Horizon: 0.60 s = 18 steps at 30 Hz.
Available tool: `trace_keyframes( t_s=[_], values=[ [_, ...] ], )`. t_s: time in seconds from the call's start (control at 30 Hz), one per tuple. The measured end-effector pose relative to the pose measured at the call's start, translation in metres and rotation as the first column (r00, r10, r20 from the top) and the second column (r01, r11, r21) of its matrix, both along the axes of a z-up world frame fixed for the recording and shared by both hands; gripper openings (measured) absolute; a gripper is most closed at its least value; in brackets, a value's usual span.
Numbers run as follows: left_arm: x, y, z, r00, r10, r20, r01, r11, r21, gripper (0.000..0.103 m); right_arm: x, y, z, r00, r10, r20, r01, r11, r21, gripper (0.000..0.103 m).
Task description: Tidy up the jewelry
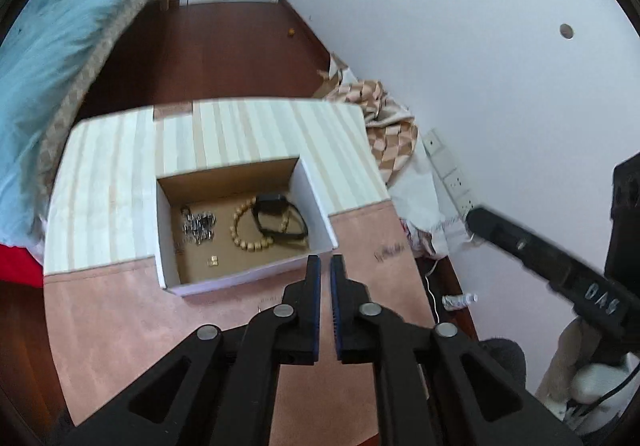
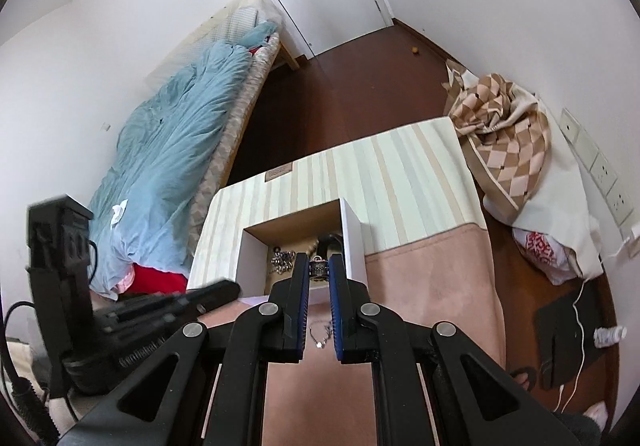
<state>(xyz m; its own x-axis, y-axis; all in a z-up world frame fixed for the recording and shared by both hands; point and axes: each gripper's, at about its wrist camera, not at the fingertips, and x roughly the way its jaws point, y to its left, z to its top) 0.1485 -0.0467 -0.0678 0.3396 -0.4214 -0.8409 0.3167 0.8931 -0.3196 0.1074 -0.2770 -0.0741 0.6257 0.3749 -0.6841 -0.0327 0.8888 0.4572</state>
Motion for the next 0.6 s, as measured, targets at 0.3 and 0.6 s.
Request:
trace_keyframes(
  t_s=[0.3, 0.6],
  values=[
    [-0.003, 0.001, -0.088, 0.985, 0.060, -0.165, -0.055, 0.998, 0.035, 0.052, -0.003, 0.001, -0.067, 0.991, -0.018, -0.134, 0.017, 1.000, -0.012, 0.010],
    [-0.001, -0.045, -0.143, 0.983, 0.018, -0.181, 0.021, 0.978, 0.208, 0.052, -0.017, -0.015, -0.128, 0.965, -0.069, -0.252, 0.073, 0.997, 0.009, 0.010]
  ],
)
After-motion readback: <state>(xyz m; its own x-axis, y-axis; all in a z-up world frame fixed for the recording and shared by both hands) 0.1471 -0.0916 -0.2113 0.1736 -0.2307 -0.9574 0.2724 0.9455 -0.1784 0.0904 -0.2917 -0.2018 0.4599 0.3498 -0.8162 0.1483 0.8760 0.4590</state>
